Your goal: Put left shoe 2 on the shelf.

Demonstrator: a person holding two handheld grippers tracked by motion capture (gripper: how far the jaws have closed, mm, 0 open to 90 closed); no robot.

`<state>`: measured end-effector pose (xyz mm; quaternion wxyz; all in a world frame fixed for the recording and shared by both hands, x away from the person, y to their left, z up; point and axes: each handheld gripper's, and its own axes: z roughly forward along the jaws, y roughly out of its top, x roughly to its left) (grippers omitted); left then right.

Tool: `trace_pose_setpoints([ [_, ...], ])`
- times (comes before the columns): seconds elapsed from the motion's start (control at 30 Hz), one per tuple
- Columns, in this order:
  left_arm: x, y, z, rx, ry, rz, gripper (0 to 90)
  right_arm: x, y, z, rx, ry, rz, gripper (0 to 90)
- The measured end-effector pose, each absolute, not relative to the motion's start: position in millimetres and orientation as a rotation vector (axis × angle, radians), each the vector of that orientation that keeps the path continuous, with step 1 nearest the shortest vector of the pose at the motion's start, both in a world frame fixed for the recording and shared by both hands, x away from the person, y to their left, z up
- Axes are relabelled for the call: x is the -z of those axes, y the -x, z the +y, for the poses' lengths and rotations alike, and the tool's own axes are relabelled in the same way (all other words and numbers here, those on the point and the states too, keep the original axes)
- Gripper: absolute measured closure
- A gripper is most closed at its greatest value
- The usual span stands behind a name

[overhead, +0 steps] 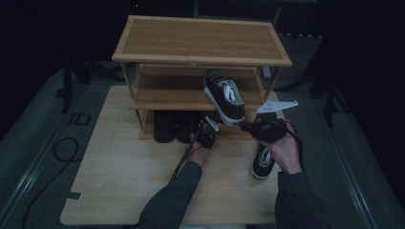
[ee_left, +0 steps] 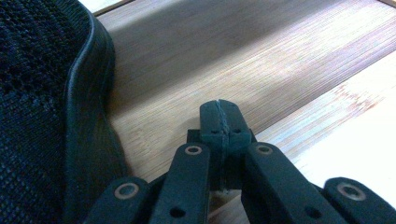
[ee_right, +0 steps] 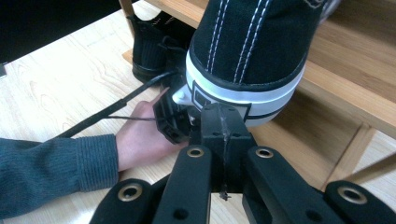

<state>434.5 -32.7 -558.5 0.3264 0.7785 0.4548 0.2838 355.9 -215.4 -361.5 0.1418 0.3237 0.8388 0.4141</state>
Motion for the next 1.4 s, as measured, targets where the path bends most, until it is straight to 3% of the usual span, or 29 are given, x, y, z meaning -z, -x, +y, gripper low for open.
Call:
trace_pose_setpoints([
  [1.4,558,-434,-32,-0.757,-2.063,1.187,90.0,368,-399,-159,-1.236,-0.842,2.450,90.0],
])
